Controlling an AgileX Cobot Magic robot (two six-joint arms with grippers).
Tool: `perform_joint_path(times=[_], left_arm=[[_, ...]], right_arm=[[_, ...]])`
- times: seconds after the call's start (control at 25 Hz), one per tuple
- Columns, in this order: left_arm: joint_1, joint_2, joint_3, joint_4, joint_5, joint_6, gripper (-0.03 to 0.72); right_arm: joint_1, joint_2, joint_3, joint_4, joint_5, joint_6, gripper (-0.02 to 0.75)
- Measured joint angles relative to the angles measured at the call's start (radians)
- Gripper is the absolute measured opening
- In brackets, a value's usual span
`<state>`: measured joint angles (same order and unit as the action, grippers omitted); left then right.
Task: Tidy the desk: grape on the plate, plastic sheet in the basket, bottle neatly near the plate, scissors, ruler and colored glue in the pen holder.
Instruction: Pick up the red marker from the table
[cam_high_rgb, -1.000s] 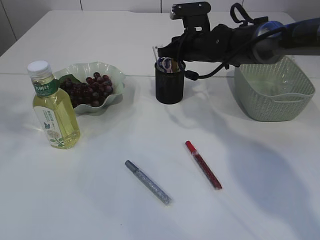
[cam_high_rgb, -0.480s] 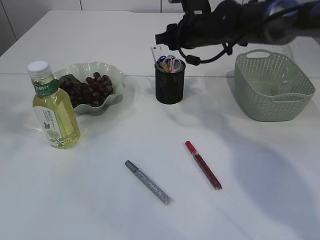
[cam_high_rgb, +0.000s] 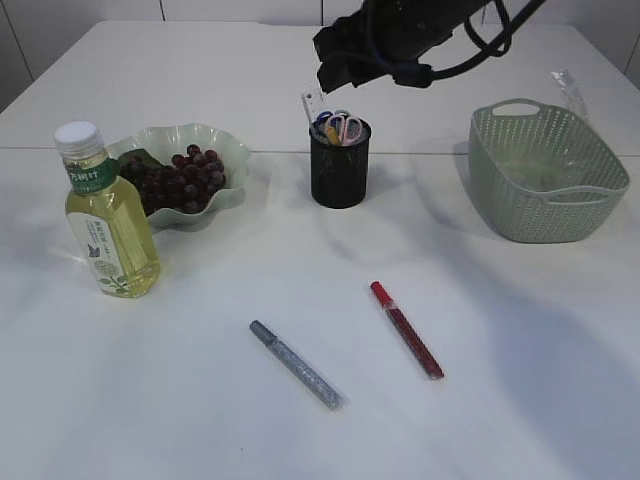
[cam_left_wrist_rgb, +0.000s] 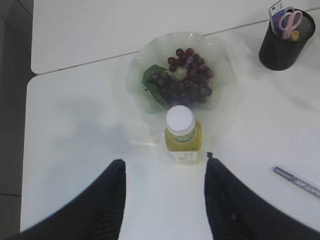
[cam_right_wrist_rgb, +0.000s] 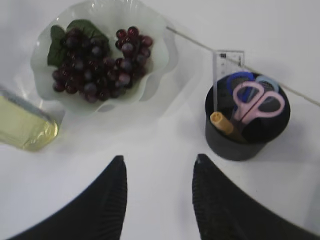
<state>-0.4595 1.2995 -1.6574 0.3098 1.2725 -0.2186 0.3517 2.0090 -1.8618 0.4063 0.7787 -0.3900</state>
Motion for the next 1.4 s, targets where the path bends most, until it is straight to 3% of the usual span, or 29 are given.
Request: perform_joint_path(times=[0.48, 0.88, 1.12, 1.4], left_arm=[[0.000, 0.000, 0.000, -0.026, 0.000, 0.000, 0.371], [0.000, 0.000, 0.000, -0.053, 0.000, 0.000, 0.371], [0.000, 0.000, 0.000, -0.116, 0.000, 0.000, 0.371], [0.000, 0.000, 0.000, -0.118, 0.000, 0.000, 0.371]], right_arm=[[0.000, -0.059, -0.039, -0.040, 0.440, 0.137, 0.326], [0.000, -0.063, -0.017, -0.087, 0.454, 0.298, 0.326], [0.000, -0.114, 0.155, -0.102, 0.454, 0.312, 0.326], [0.053, -0.147, 0.336, -0.240, 0.454, 0.383, 0.325]])
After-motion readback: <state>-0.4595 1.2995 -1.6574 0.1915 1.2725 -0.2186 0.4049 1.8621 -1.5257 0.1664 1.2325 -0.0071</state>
